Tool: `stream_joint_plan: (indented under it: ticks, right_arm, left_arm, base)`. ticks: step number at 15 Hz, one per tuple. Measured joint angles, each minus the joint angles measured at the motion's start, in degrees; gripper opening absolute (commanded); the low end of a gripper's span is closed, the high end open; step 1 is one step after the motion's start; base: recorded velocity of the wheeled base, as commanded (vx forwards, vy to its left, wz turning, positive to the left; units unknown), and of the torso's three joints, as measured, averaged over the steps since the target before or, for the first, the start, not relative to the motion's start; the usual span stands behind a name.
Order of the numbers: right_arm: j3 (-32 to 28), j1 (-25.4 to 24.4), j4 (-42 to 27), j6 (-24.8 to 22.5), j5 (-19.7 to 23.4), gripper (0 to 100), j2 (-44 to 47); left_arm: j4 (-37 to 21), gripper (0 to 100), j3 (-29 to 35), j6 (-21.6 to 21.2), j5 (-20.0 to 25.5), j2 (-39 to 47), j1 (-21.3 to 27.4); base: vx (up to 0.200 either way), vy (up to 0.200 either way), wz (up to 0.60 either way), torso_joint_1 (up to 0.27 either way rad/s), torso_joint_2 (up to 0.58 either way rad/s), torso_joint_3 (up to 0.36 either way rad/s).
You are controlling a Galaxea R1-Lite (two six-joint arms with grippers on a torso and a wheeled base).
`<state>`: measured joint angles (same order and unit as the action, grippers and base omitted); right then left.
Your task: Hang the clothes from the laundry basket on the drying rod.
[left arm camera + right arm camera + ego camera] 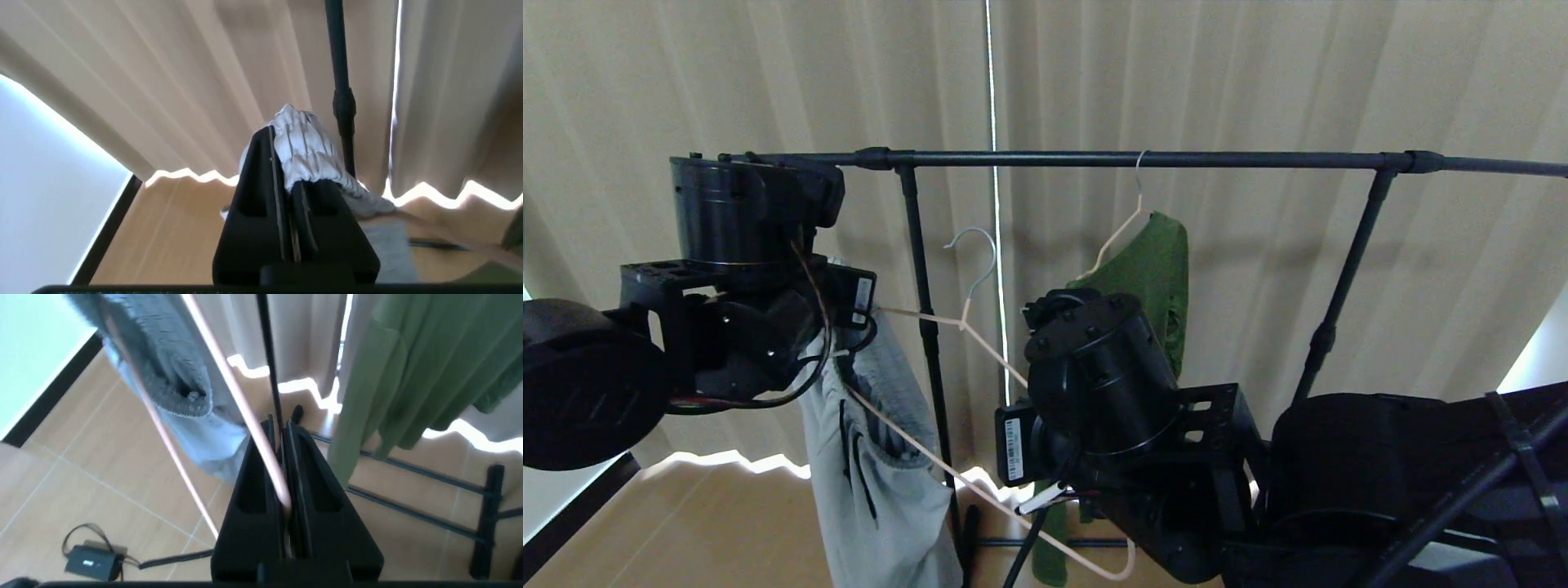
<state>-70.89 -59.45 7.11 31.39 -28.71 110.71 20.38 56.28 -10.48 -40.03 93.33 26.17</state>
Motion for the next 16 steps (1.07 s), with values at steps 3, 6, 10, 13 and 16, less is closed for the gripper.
stream_joint_plan:
  ticks: [3,6,10,13,16]
  right_arm:
    - [0.2,-0.05,1.6,-0.24,-0.79,0,0.01]
    - [0.3,-0.27,1.91,-0.27,-0.85,0,-0.16]
    - [0.55,-0.2,2.85,-0.28,-0.71,0,-0.49]
    - [1.65,-0.27,6.24,-1.84,-0.57,0,-0.46]
    - [5.92,0.35,11.53,-5.75,-0.44,0,-1.56]
  left_arm:
    - [-3.85,0,-1.9,0.22,0.02,-2.99,2.29]
    - [-6.49,0,-1.79,1.65,0.4,-5.51,6.57]
    - [-8.05,0,-1.38,3.73,0.89,-7.94,12.35]
    - [-8.02,0,-1.4,6.66,7.79,-9.35,17.54]
    - [-8.12,0,-2.16,5.24,12.73,-11.17,18.77]
  base:
    - [0.0,0.0,0.0,0.0,0.0,0.0]
    - [0.0,0.0,0.0,0.0,0.0,0.0]
    - [0.0,0.0,0.0,0.0,0.0,0.0]
    - [0.0,0.0,0.0,0.0,0.0,0.0]
    - [0.0,0.0,0.0,0.0,0.0,0.0]
